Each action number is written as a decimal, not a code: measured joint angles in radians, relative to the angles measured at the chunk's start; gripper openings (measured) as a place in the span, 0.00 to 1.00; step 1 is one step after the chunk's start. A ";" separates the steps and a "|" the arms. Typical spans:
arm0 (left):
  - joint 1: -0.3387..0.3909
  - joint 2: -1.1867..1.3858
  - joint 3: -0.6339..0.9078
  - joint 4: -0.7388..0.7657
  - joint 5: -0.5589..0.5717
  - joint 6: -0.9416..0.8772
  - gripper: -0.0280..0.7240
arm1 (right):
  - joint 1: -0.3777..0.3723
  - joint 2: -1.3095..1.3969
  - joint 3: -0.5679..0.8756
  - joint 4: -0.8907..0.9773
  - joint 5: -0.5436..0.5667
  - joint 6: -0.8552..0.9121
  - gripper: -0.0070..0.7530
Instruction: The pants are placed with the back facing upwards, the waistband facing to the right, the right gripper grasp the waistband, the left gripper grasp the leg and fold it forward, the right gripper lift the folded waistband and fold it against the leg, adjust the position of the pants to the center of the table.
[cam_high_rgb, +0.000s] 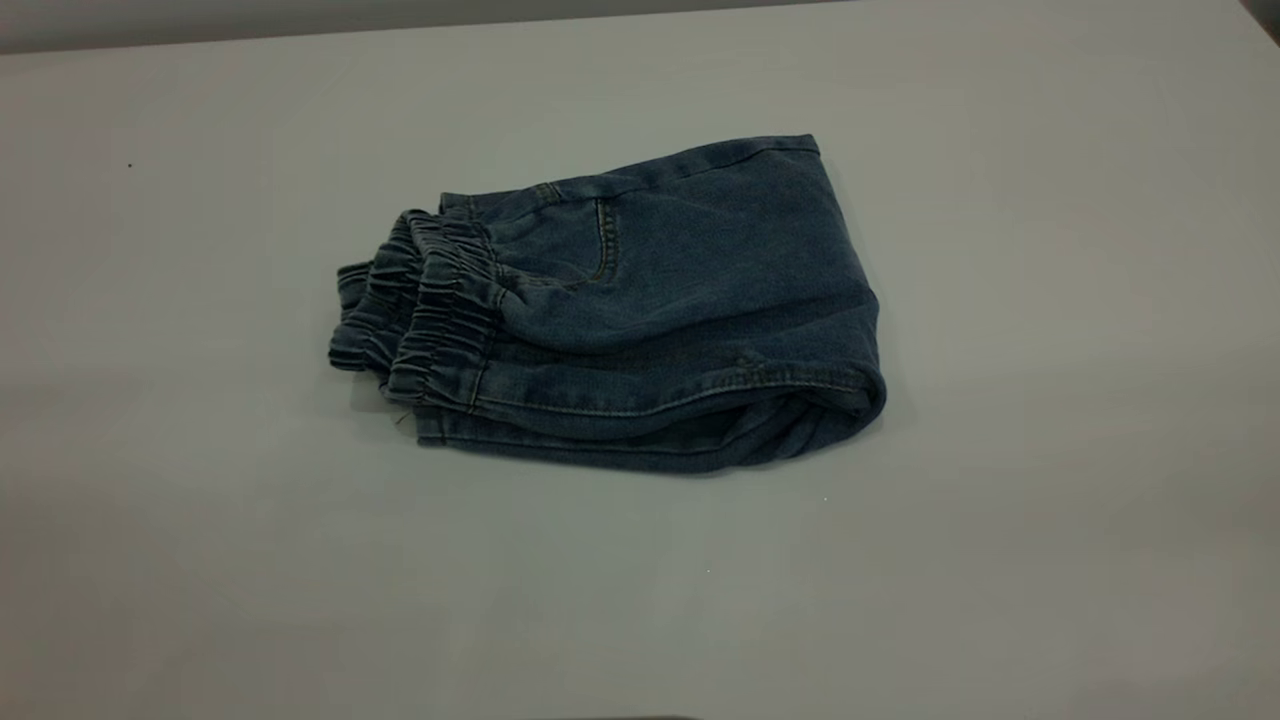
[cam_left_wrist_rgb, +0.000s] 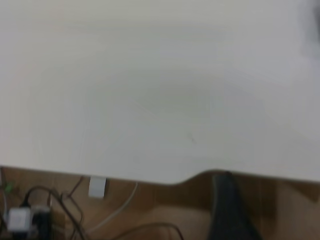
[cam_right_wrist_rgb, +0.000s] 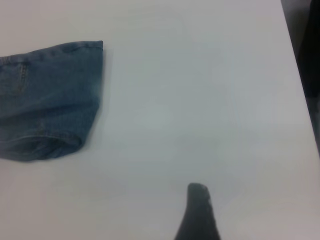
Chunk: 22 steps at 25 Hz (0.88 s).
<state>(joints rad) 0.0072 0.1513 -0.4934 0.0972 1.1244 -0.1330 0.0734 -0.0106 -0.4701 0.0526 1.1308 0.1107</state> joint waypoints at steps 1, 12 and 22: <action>0.001 -0.023 0.000 0.000 0.000 0.000 0.56 | 0.000 0.000 0.000 0.000 0.000 0.000 0.63; 0.002 -0.168 -0.001 0.000 0.012 0.000 0.56 | 0.000 0.000 0.000 0.000 0.000 0.000 0.63; 0.002 -0.168 -0.001 0.000 0.012 0.000 0.56 | 0.000 0.000 0.000 0.000 0.000 0.000 0.63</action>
<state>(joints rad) 0.0096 -0.0165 -0.4943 0.0972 1.1366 -0.1330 0.0734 -0.0106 -0.4701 0.0526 1.1308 0.1107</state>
